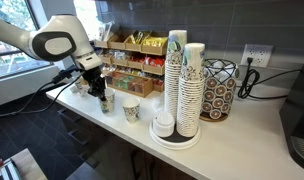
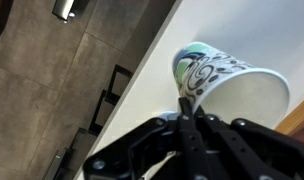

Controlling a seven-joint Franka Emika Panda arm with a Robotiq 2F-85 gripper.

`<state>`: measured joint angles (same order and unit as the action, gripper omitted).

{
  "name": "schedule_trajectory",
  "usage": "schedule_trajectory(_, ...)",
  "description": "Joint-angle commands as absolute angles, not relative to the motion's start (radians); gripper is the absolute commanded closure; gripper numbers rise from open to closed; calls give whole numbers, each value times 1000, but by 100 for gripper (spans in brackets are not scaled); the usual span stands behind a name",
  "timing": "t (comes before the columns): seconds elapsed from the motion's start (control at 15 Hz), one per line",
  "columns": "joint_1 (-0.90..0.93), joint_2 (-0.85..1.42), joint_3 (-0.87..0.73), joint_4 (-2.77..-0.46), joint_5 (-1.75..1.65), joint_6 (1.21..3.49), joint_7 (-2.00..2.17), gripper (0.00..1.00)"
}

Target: Pick up the paper cup to the left and put it in the paper cup to the right, turn both paper cups upside down and stack them on the left stack of upside down paper cups

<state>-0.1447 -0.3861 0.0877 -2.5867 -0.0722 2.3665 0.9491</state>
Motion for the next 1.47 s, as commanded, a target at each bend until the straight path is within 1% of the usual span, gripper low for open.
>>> schedule_trajectory(0.0, -131, -555, 86, -2624, -71, 2231, 915, 96)
schedule_trajectory(0.2, -148, -664, 89, -2610, -84, 2169, 911, 96)
schedule_trajectory(0.33, -164, -694, 91, -2596, -92, 2192, 908, 96)
schedule_trajectory(0.4, -160, -648, 99, -2587, -74, 2194, 915, 96)
schedule_trajectory(0.73, -156, -656, 96, -2586, -57, 2208, 917, 96)
schedule_trajectory(1.4, -338, -529, 96, -2534, -111, 2420, 1137, 96)
